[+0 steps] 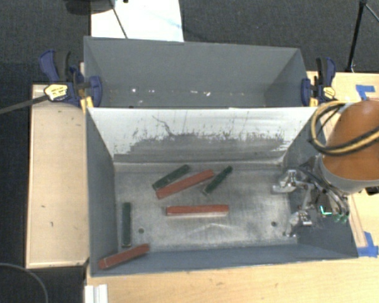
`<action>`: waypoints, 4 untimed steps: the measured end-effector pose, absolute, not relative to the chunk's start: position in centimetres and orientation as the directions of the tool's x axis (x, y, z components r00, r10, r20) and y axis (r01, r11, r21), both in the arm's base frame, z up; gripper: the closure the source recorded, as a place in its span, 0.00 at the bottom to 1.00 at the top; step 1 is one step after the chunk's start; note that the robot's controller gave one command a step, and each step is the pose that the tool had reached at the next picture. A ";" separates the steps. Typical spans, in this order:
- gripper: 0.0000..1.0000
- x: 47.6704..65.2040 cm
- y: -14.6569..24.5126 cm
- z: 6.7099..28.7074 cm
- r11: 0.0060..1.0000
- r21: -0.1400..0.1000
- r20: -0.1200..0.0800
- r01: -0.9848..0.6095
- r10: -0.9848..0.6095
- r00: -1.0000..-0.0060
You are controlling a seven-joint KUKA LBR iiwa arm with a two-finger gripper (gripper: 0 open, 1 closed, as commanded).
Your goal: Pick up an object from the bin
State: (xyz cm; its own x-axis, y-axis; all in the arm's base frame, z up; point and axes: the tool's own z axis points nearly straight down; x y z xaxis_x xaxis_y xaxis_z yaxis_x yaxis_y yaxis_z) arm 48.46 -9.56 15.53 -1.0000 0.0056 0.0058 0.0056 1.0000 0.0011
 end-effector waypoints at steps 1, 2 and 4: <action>0.00 48.7 -9.5 15.9 1.000 0.000 -0.002 0.002 0.002 -1.000; 1.00 49.5 -2.0 7.5 0.993 0.001 -0.003 0.114 0.114 -0.993; 0.00 49.4 -2.0 7.5 0.994 0.000 -0.001 0.109 0.109 -0.994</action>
Offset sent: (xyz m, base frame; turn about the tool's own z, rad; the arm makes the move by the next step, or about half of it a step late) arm 0.0090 0.0759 -0.0815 0.1100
